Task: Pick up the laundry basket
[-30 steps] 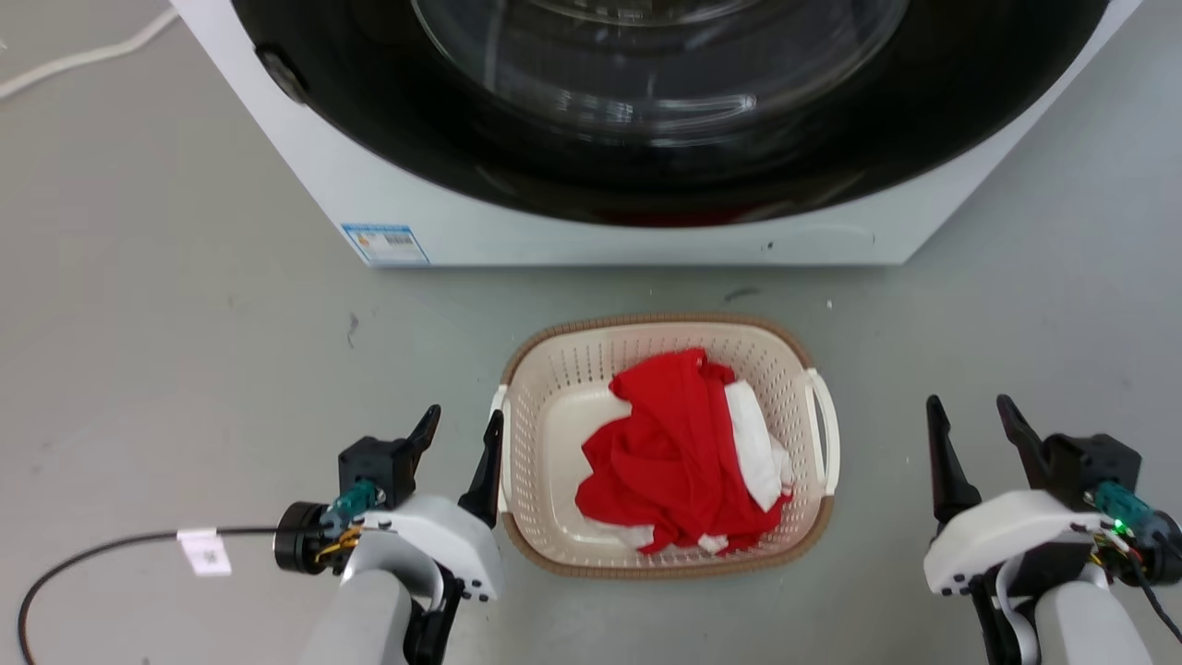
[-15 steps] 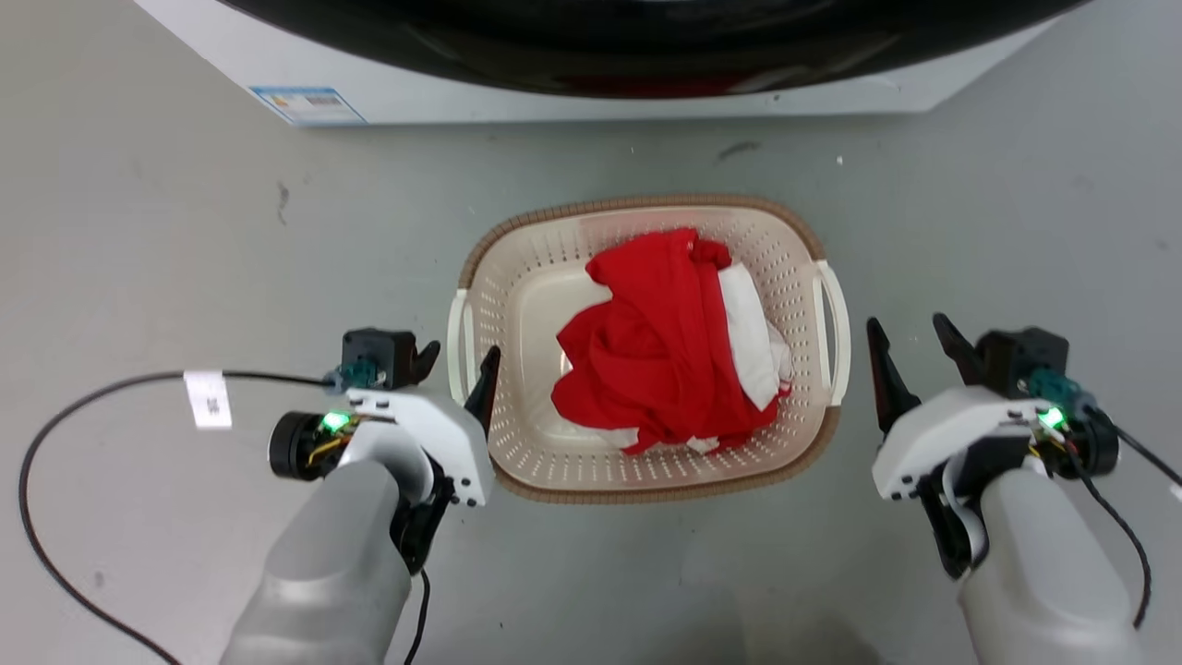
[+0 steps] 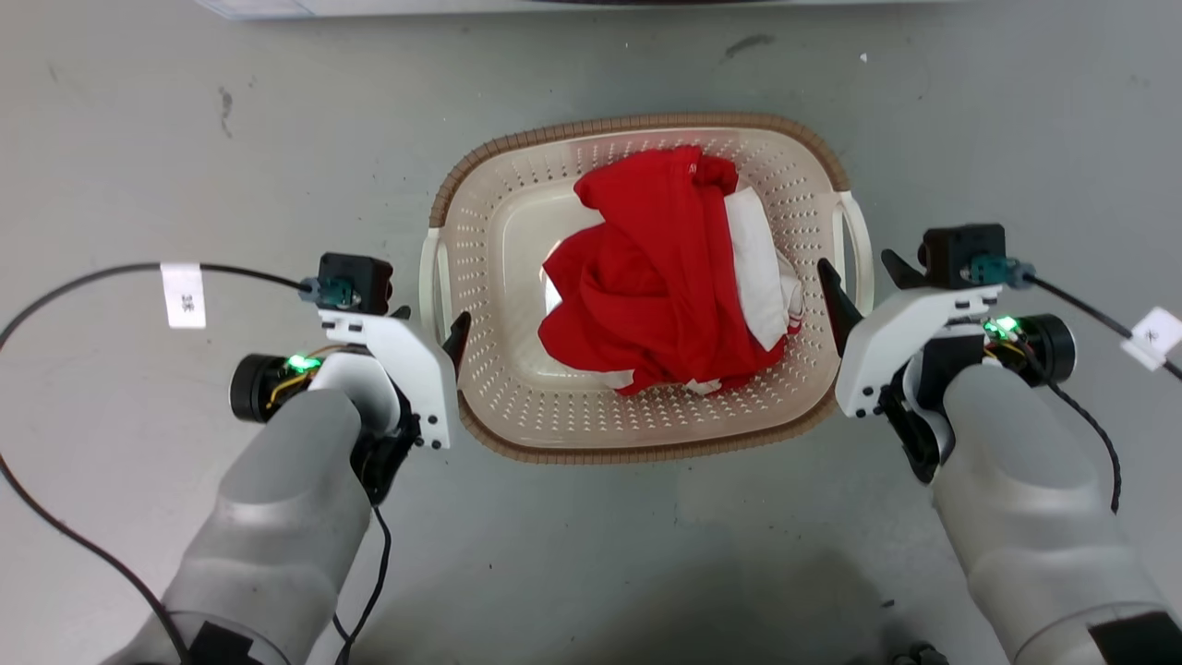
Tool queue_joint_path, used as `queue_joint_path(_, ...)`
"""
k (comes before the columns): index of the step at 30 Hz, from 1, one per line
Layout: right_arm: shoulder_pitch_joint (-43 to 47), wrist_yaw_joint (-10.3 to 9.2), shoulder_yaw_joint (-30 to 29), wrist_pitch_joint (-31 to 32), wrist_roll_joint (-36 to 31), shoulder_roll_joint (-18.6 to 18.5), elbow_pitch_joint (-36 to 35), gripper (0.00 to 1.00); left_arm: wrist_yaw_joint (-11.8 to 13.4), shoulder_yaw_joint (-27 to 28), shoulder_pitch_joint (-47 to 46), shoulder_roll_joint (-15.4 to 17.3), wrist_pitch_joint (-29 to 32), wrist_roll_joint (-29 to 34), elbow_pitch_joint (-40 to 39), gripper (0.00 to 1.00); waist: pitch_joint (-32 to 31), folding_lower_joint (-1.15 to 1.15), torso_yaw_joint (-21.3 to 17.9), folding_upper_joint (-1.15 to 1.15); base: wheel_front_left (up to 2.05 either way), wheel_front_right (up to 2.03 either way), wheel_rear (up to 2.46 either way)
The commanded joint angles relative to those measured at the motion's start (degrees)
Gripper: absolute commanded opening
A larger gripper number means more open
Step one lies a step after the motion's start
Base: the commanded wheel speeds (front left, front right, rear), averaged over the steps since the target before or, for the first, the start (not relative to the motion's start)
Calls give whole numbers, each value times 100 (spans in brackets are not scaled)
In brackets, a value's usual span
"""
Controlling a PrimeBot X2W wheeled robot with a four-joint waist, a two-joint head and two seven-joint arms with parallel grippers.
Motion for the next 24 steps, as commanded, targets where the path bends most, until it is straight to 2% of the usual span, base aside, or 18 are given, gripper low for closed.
queue_joint_path(1,-223,-3,85,44,120,2,193,100,-13,-110,-158,51,44,-87,44,100,105,-1,0,0,0,0,0)
queue_joint_path(14,-1095,-4,612,386,456,3,1169,100,-13,-647,-791,160,351,-892,317,100,483,-1,20,0,0,0,0)
queue_joint_path(15,-1124,-4,645,426,500,2,1204,56,-13,-677,-832,157,373,-953,322,48,498,-1,23,0,0,0,0)
queue_joint_path(16,-1155,-4,682,455,534,2,1225,24,-13,-709,-860,156,403,-1024,326,0,511,-1,24,0,0,0,0)
queue_joint_path(17,-1185,-3,727,477,578,3,1239,0,-13,-758,-867,150,463,-1088,331,0,520,-1,23,0,0,0,0)
queue_joint_path(24,-1256,4,1087,591,888,22,1282,0,-6,-1054,-926,180,562,-1443,324,0,515,-1,13,0,0,0,0)
